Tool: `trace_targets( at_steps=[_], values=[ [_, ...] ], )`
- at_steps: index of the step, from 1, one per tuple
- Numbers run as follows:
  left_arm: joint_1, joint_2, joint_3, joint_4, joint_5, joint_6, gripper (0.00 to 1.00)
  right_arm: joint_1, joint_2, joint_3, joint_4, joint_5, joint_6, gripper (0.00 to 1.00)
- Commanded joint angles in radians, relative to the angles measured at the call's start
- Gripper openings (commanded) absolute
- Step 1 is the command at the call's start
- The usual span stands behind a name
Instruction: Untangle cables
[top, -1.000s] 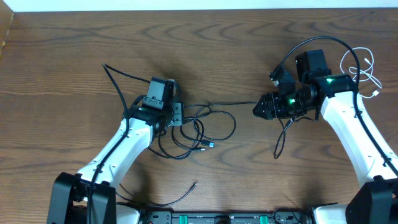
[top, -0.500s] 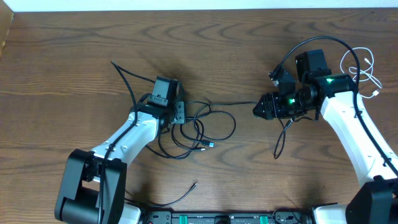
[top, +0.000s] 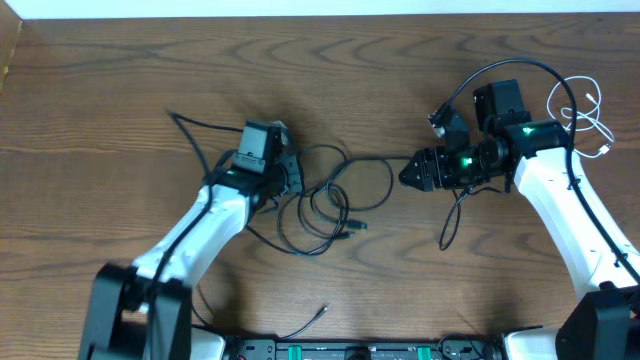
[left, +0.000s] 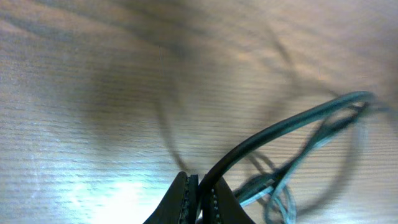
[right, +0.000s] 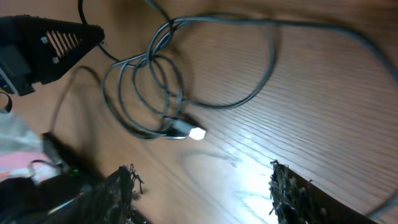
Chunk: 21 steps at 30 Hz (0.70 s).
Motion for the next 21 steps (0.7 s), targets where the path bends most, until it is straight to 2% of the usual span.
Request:
trace_targets(
  at_steps=[1, 9, 15, 21],
  values=[
    [0.022, -0.114, 0.000, -0.008, 0.103, -0.141, 0.08, 0.010, -0.021, -0.010, 0.016, -0.134, 0.006, 0.71],
    [0.028, -0.283, 0.000, -0.114, 0.113, -0.303, 0.08, 0.092, -0.021, -0.010, 0.051, -0.145, 0.006, 0.70],
    [0.028, -0.287, 0.000, -0.150, 0.212, -0.305, 0.08, 0.171, -0.021, -0.010, 0.130, -0.135, 0.012, 0.66],
    [0.028, -0.269, 0.000, -0.196, 0.235, -0.305, 0.08, 0.239, -0.021, -0.010, 0.182, 0.051, 0.154, 0.63]
  ],
)
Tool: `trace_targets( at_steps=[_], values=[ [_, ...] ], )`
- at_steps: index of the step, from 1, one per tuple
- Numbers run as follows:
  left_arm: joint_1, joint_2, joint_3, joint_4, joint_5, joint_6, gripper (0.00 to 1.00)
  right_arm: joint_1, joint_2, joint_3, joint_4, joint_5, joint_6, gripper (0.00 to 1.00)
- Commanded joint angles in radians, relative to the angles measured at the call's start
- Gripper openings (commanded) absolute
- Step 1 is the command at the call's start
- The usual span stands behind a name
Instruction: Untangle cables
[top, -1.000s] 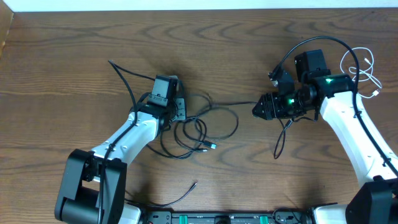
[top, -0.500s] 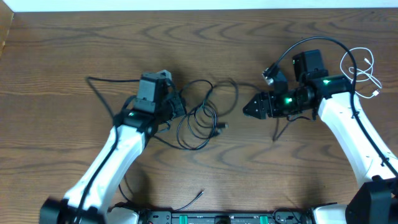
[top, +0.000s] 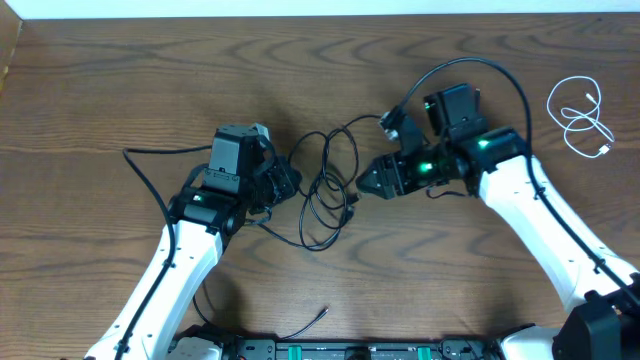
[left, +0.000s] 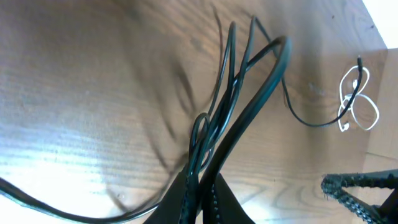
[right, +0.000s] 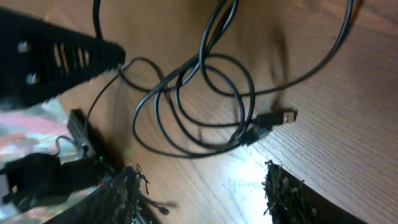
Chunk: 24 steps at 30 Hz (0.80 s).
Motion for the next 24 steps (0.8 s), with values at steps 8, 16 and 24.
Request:
trace_targets(
  at_steps=[8, 16, 24],
  values=[
    [0.004, 0.017, 0.000, -0.028, 0.126, -0.059, 0.08, 0.127, -0.019, -0.019, 0.044, 0.262, 0.173, 0.61],
    [0.004, 0.017, 0.000, -0.028, 0.194, -0.143, 0.08, 0.200, 0.014, -0.021, 0.107, 0.387, 0.290, 0.53],
    [0.004, 0.017, 0.000, -0.028, 0.272, -0.143, 0.08, 0.233, 0.106, -0.021, 0.181, 0.413, 0.332, 0.51]
  ],
)
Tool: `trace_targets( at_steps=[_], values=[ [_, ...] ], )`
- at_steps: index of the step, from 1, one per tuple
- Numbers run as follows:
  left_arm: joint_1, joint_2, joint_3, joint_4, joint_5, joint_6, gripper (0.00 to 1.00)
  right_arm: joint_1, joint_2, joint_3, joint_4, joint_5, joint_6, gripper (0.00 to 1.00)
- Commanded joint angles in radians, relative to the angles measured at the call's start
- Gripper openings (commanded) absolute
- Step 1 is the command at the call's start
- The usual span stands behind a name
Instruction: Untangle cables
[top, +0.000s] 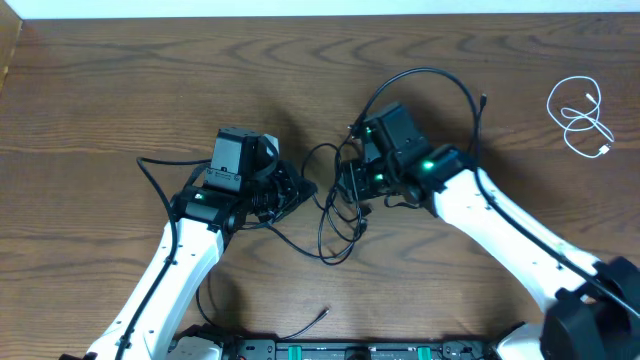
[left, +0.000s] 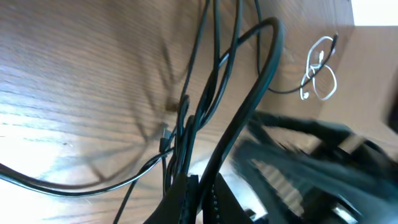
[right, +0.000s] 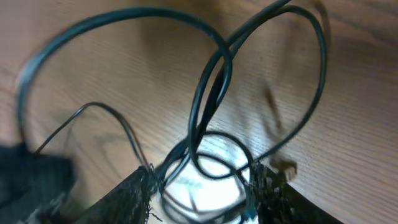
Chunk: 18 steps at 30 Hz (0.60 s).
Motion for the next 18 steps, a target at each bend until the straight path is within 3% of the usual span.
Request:
trace_targets(
  at_steps=[1, 8, 12, 18],
  values=[
    [0.004, 0.006, 0.000, 0.001, 0.064, -0.013, 0.08, 0.008, 0.051, -0.008, 0.025, 0.027, 0.037, 0.51],
    [0.004, 0.006, 0.000, 0.001, 0.068, -0.013, 0.08, 0.008, 0.105, -0.008, 0.091, 0.027, 0.039, 0.47],
    [0.004, 0.006, 0.000, 0.001, 0.056, -0.011, 0.08, 0.002, 0.103, -0.008, 0.092, 0.027, 0.039, 0.01],
    [0.004, 0.006, -0.002, -0.007, -0.051, 0.016, 0.07, -0.050, 0.056, -0.008, 0.078, -0.085, -0.008, 0.01]
  ],
)
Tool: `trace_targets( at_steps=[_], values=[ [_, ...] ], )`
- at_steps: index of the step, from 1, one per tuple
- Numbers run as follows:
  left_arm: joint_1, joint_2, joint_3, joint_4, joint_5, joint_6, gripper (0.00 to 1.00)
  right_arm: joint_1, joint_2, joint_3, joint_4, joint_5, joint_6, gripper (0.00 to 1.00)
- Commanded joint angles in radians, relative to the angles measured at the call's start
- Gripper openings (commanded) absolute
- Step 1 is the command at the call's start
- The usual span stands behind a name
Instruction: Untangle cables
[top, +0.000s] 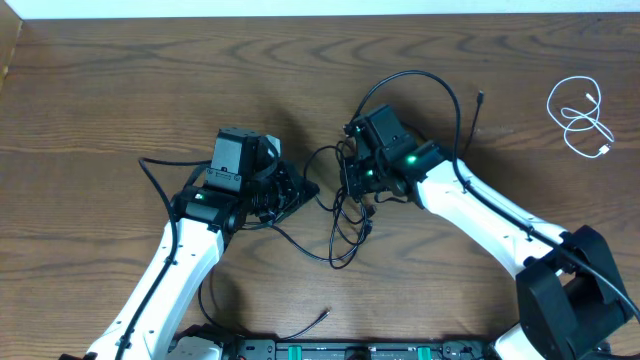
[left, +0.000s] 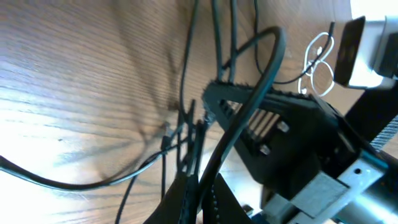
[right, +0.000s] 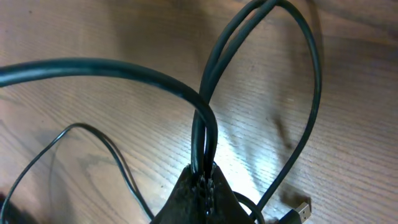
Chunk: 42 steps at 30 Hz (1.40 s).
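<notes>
A tangle of black cable lies mid-table between both arms. My left gripper sits at its left side, shut on a thick black strand that arches up from the jaws. My right gripper is at the top of the tangle, facing the left one at close range. In its wrist view it is shut on two parallel strands. A USB plug lies just right of it. One loop rises behind the right arm.
A coiled white cable lies apart at the table's far right. A thin black lead end rests near the front edge. A black strand trails left of the left arm. The right gripper's body fills the left wrist view.
My right gripper was open astride the paired strands; now it is shut on them, shifted slightly left. The left gripper keeps its hold and place.
My left gripper was shut on the black cable at every moment. The right gripper was open, well right of the tangle, then closer, then over it with strands between its fingers. It is now shut on those strands, facing the left gripper.
</notes>
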Motion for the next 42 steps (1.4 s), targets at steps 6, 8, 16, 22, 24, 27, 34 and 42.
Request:
trace_targets(
  at_steps=[6, 8, 16, 22, 24, 27, 34, 42],
  values=[
    [0.005, 0.011, -0.002, -0.012, -0.095, 0.042, 0.08, -0.114, -0.132, -0.007, -0.021, -0.301, -0.140, 0.01],
    [0.005, 0.011, -0.002, -0.022, -0.110, 0.042, 0.08, -0.135, -0.161, -0.007, -0.040, -0.319, -0.140, 0.01],
    [0.005, 0.011, -0.002, -0.088, -0.202, 0.043, 0.08, -0.203, -0.266, -0.007, -0.155, -0.357, -0.279, 0.01],
    [0.005, 0.011, -0.002, -0.113, -0.237, 0.051, 0.08, -0.264, -0.319, -0.007, -0.234, -0.360, -0.306, 0.01],
    [0.005, 0.011, -0.002, -0.113, -0.238, 0.051, 0.08, -0.293, -0.333, -0.007, -0.251, -0.371, -0.313, 0.01],
    [0.005, 0.011, -0.002, -0.113, -0.243, 0.051, 0.08, -0.340, -0.354, -0.007, -0.271, -0.438, -0.356, 0.01],
    [0.005, 0.011, -0.002, -0.126, -0.301, 0.060, 0.08, -0.518, -0.395, -0.007, -0.293, -0.657, -0.402, 0.01],
    [0.005, 0.011, -0.002, -0.183, -0.418, 0.073, 0.08, -0.805, -0.409, -0.007, -0.262, -1.192, -0.523, 0.01]
  ],
)
